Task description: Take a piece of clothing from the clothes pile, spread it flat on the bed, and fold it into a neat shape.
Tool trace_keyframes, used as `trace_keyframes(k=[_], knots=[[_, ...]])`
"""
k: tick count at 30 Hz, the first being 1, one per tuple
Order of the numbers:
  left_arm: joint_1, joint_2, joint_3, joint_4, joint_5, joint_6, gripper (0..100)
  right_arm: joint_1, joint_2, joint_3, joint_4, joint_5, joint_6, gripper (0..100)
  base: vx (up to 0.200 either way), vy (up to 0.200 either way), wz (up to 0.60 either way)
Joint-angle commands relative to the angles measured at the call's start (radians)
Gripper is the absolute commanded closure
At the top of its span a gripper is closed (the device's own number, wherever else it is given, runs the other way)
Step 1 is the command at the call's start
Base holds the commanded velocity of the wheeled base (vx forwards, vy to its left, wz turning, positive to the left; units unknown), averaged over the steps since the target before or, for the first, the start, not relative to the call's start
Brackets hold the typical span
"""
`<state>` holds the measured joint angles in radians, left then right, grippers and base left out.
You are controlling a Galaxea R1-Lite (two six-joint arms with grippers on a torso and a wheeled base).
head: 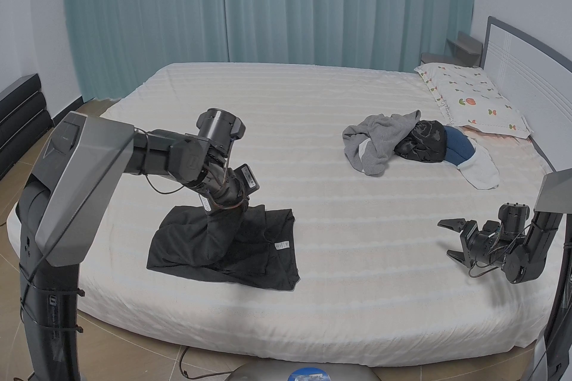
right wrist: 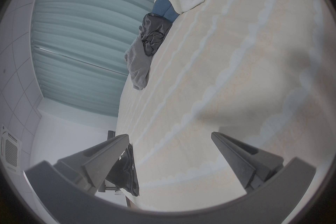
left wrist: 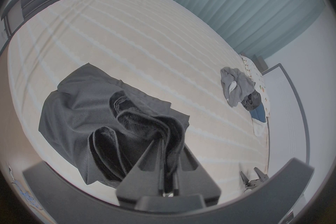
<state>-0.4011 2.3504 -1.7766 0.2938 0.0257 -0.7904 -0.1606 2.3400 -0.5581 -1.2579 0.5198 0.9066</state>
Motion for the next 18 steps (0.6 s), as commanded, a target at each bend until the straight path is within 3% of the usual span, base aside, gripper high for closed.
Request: trace_keyframes(k=[1, 12, 13, 18], knots=[[-0.035, 0.081, -0.063, 0.018, 0.040, -0.001, 100, 0.000, 0.001, 0.000, 0.000, 0.000, 0.000, 0, 0.000, 0.000, 0.00], [-0.096, 0.168, -0.223, 0.154, 0.082, -0.003, 100, 0.000, 0.002, 0.000, 0.000, 0.000, -0.002, 0, 0.000, 0.000, 0.00], [-0.101, 0.168, -0.223, 0.156, 0.083, -0.003, 0, 0.000, 0.002, 0.000, 0.000, 0.000, -0.002, 0, 0.000, 0.000, 0.00], [-0.113, 0.170, -0.221, 0.160, 0.080, -0.006, 0, 0.000, 0.002, 0.000, 0.000, 0.000, -0.002, 0, 0.000, 0.000, 0.00]])
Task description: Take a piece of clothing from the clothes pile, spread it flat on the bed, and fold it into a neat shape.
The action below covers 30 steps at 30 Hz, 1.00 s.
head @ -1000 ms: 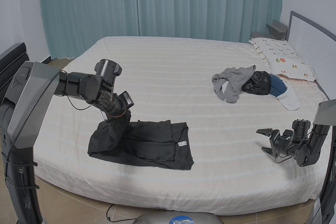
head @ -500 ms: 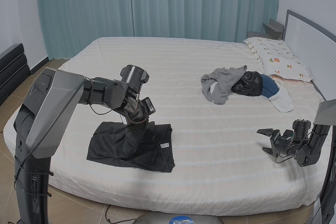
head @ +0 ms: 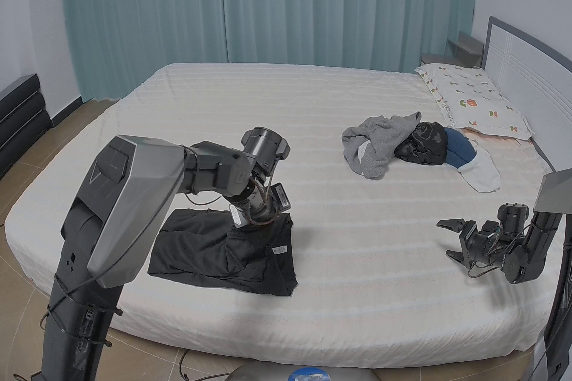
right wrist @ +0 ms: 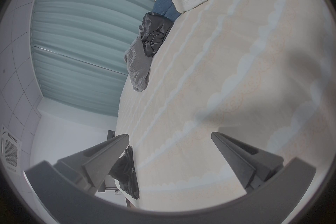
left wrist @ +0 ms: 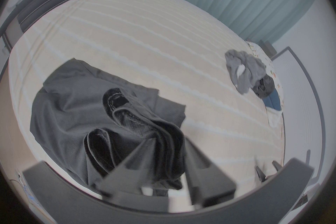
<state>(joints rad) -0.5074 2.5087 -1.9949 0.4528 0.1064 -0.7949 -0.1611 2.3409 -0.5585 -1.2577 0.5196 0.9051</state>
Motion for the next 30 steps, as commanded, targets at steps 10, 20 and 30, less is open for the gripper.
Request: trace_keyframes(k=[10, 20, 30], knots=[[0.024, -0.051, 0.054, 0.009, -0.033, -0.029, 0, 0.000, 0.002, 0.000, 0.000, 0.000, 0.000, 0, 0.000, 0.000, 0.00], [0.152, -0.281, 0.449, -0.166, -0.218, -0.087, 0, 0.000, 0.002, 0.000, 0.000, 0.000, 0.000, 0, 0.000, 0.000, 0.00], [0.323, -0.399, 0.818, -0.471, -0.416, -0.135, 0, 0.000, 0.002, 0.000, 0.000, -0.001, 0.000, 0, -0.120, 0.000, 0.00]])
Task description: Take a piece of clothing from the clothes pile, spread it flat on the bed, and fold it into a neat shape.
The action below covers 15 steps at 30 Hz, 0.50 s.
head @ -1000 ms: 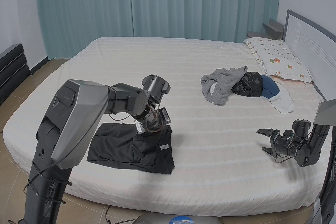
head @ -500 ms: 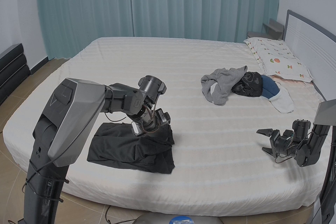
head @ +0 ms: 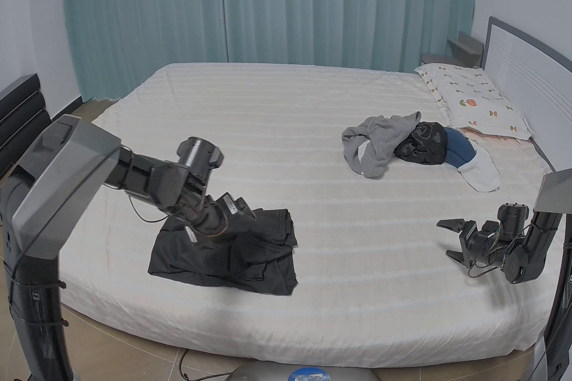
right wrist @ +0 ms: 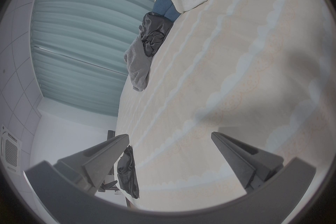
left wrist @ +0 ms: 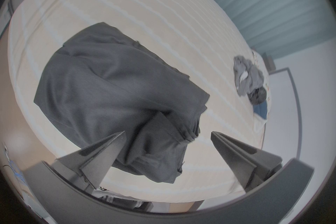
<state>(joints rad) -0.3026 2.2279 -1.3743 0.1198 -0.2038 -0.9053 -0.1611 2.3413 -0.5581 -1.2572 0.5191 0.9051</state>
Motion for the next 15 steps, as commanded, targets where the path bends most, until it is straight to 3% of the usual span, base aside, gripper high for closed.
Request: trace_keyframes(k=[1, 5, 13, 15], knots=[[0.122, -0.119, 0.207, -0.146, -0.112, -0.024, 0, 0.000, 0.001, 0.000, -0.001, -0.001, 0.000, 0, 0.000, 0.000, 0.00], [0.161, -0.109, 0.279, -0.276, -0.152, -0.026, 0, 0.002, 0.001, 0.000, -0.001, -0.001, 0.000, 0, 0.000, 0.000, 0.00], [0.191, -0.114, 0.258, -0.292, -0.161, -0.124, 0, 0.002, 0.001, 0.000, -0.001, -0.001, 0.000, 0, 0.000, 0.000, 0.00], [0.227, -0.116, 0.242, -0.285, -0.172, -0.196, 0, 0.002, 0.001, 0.000, -0.001, -0.002, 0.000, 0, 0.000, 0.000, 0.00]])
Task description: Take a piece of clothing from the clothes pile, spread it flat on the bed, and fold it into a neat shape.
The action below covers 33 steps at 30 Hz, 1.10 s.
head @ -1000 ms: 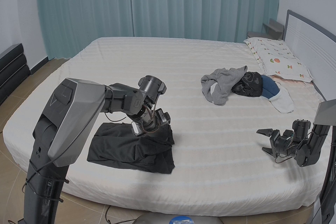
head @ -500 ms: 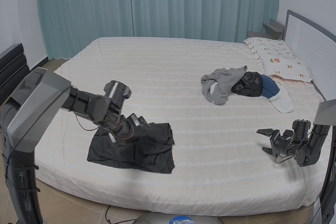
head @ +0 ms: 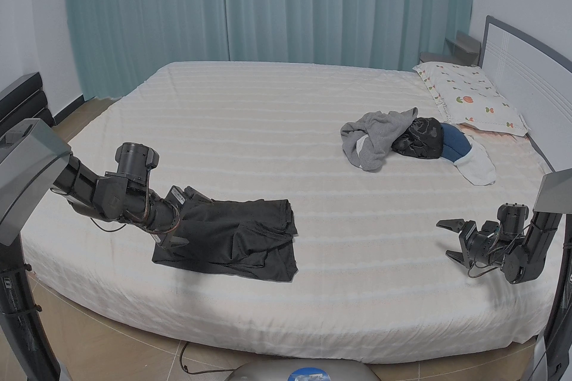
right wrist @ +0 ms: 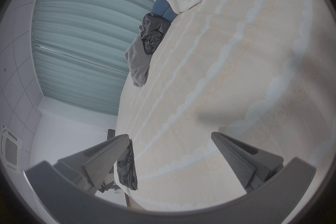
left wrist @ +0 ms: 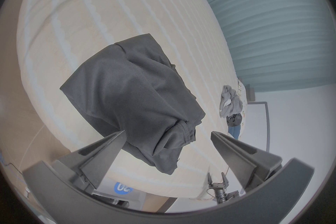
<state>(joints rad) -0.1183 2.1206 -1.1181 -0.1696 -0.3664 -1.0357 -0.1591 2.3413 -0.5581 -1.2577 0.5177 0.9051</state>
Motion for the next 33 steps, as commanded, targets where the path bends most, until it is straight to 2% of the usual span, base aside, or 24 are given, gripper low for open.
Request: trace_keyframes(k=[1, 5, 9, 12, 14, 16, 24, 26, 27, 28, 30, 33], knots=[[0.048, -0.010, -0.014, 0.004, -0.016, -0.072, 0, 0.000, 0.001, 0.000, 0.000, -0.001, 0.000, 0, 0.000, 0.200, 0.00], [0.071, -0.007, -0.003, 0.005, -0.039, -0.073, 0, 0.001, 0.001, -0.006, 0.001, -0.001, 0.000, 0, 0.000, 0.200, 0.00], [0.095, -0.002, -0.002, 0.004, -0.057, -0.072, 0, 0.039, 0.001, -0.013, 0.004, -0.015, -0.002, 0, 0.000, 0.200, 0.00], [0.100, 0.001, 0.003, 0.002, -0.078, -0.070, 0, 0.076, -0.011, -0.008, 0.004, -0.024, -0.003, 0, 0.000, 0.200, 0.00], [0.101, 0.004, 0.017, -0.004, -0.111, -0.066, 0, 0.128, -0.039, -0.009, 0.012, -0.067, -0.005, 0, 0.000, 0.200, 0.00], [0.101, 0.004, 0.017, -0.004, -0.112, -0.066, 0, 0.158, -0.057, -0.013, 0.015, -0.077, -0.008, 0, 0.000, 0.200, 0.00], [0.101, 0.016, 0.018, -0.004, -0.112, -0.061, 0, 0.253, -0.112, -0.025, 0.058, -0.080, -0.026, 0, 0.000, 0.200, 0.00], [0.100, 0.016, 0.018, -0.005, -0.112, -0.060, 0, 0.286, -0.108, -0.072, 0.100, -0.130, -0.029, 0, 0.000, 0.200, 0.00], [0.100, 0.016, 0.018, -0.005, -0.112, -0.060, 0, 0.286, -0.108, -0.072, 0.100, -0.130, -0.029, 0, 0.000, 0.200, 0.00], [0.100, 0.016, 0.018, -0.005, -0.112, -0.060, 0, 0.317, -0.105, -0.120, 0.153, -0.202, -0.029, 0, 0.000, 0.200, 0.00], [0.100, 0.016, 0.018, -0.004, -0.112, -0.060, 0, 0.348, -0.106, -0.154, 0.201, -0.258, -0.034, 0, 0.000, 0.200, 0.00], [0.100, 0.018, 0.018, -0.005, -0.112, -0.060, 0, 0.389, -0.114, -0.180, 0.236, -0.291, -0.049, 0, 0.000, 0.200, 0.00]])
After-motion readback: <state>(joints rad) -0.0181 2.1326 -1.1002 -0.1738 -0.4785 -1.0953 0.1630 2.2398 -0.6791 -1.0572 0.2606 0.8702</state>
